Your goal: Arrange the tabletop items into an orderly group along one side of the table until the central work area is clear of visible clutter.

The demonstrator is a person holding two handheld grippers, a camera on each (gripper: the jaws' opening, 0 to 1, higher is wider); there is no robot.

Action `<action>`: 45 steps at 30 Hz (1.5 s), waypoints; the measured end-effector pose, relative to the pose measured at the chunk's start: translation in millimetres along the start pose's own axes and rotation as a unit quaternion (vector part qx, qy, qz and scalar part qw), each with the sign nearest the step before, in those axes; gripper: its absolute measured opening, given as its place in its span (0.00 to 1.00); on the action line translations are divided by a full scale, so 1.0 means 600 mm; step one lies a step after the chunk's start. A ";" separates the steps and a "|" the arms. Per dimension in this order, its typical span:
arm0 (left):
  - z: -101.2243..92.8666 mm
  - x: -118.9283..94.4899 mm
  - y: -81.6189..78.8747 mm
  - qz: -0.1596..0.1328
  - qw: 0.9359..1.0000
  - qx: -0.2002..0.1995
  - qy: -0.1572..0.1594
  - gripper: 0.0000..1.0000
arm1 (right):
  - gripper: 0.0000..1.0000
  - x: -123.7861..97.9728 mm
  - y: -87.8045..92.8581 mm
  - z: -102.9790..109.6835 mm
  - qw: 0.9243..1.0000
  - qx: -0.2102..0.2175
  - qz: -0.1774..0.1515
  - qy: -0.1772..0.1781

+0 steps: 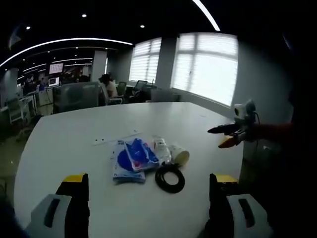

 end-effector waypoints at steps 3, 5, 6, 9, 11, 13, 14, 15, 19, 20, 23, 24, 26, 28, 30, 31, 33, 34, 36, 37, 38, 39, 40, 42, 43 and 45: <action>-0.001 0.000 -0.001 -0.001 1.000 0.002 0.000 1.00 | 0.98 0.005 -0.004 -0.004 1.000 -0.001 -0.001 0.001; -0.001 0.000 0.000 0.001 1.000 0.005 0.000 1.00 | 0.98 0.008 -0.008 -0.006 1.000 0.001 -0.003 0.004; -0.001 0.001 0.001 0.001 1.000 0.006 -0.001 1.00 | 0.98 0.011 -0.010 -0.009 1.000 0.001 -0.003 0.007; -0.003 0.002 -0.001 0.001 1.000 0.007 0.000 1.00 | 0.96 0.017 -0.017 -0.017 1.000 0.006 -0.005 0.016; -0.004 0.003 -0.002 -0.001 1.000 0.006 0.001 1.00 | 0.95 0.022 -0.022 -0.025 1.000 0.011 -0.009 0.024; -0.004 0.004 -0.004 -0.003 1.000 0.005 -0.001 1.00 | 0.95 0.026 -0.028 -0.033 0.999 0.010 -0.012 0.035; -0.003 0.004 -0.005 -0.003 1.000 0.004 -0.002 1.00 | 0.95 0.028 -0.031 -0.036 0.999 0.013 -0.013 0.037; -0.002 0.004 -0.007 -0.005 1.000 0.002 -0.002 1.00 | 0.94 0.031 -0.035 -0.040 0.999 0.019 -0.015 0.039; -0.001 0.006 -0.009 -0.004 1.000 0.005 -0.001 1.00 | 0.90 0.045 -0.045 -0.053 0.998 0.042 -0.014 0.044; 0.000 0.006 -0.009 -0.003 1.000 0.006 -0.002 1.00 | 0.90 0.047 -0.047 -0.054 0.998 0.044 -0.015 0.044; 0.008 0.008 -0.012 -0.006 1.000 0.002 -0.007 1.00 | 0.90 0.061 -0.063 -0.065 0.996 0.055 -0.016 0.065; 0.009 0.008 -0.013 -0.006 1.000 0.002 -0.009 1.00 | 0.90 0.064 -0.066 -0.067 0.996 0.055 -0.014 0.068; 0.012 0.009 -0.015 -0.006 1.000 0.004 -0.012 1.00 | 0.90 0.073 -0.072 -0.071 0.996 0.048 -0.008 0.074; 0.013 0.010 -0.018 -0.006 1.000 0.005 -0.013 1.00 | 0.89 0.079 -0.078 -0.077 0.996 0.051 -0.006 0.075; 0.014 0.010 -0.017 -0.007 1.000 0.002 -0.013 1.00 | 0.88 0.086 -0.083 -0.081 0.996 0.056 -0.002 0.072; 0.015 0.010 -0.016 -0.007 1.000 0.001 -0.012 1.00 | 0.88 0.091 -0.086 -0.084 0.996 0.058 -0.002 0.071; 0.017 0.010 -0.015 -0.004 1.000 0.004 -0.012 1.00 | 0.87 0.103 -0.092 -0.079 0.996 0.057 0.000 0.068; 0.018 0.009 -0.015 -0.003 1.000 0.004 -0.013 1.00 | 0.87 0.107 -0.095 -0.081 0.996 0.056 0.002 0.067; 0.021 0.009 -0.015 -0.003 1.000 0.003 -0.013 1.00 | 0.87 0.115 -0.100 -0.086 0.996 0.055 0.003 0.068; 0.023 0.008 -0.016 -0.004 1.000 0.001 -0.015 1.00 | 0.87 0.120 -0.105 -0.091 0.996 0.053 0.003 0.071; 0.024 0.008 -0.017 -0.005 1.000 0.001 -0.015 1.00 | 0.87 0.123 -0.106 -0.090 0.996 0.049 0.005 0.072; 0.024 0.007 -0.017 -0.005 1.000 0.002 -0.015 1.00 | 0.87 0.125 -0.107 -0.089 0.996 0.046 0.007 0.073; 0.026 0.006 -0.019 -0.007 1.000 0.002 -0.017 1.00 | 0.87 0.132 -0.111 -0.090 0.996 0.040 0.011 0.074; 0.028 0.005 -0.019 -0.007 1.000 0.000 -0.018 1.00 | 0.87 0.142 -0.115 -0.091 0.997 0.031 0.017 0.074; 0.028 0.005 -0.019 -0.007 1.000 0.000 -0.018 1.00 | 0.87 0.144 -0.117 -0.091 0.997 0.031 0.018 0.074; 0.029 0.005 -0.019 -0.005 1.000 0.001 -0.017 1.00 | 0.87 0.156 -0.126 -0.094 0.997 0.031 0.017 0.070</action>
Point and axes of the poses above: the point that each gripper's makers call its tool centre point, and the gripper's own axes: x roughly forward along the fingers, z roughly to its left, y roughly out of its underside, the point moved 4 cm from there along -x, roughly backward along the fingers, and after that the axes turned 7 degrees about x, right-handed, at the moved point
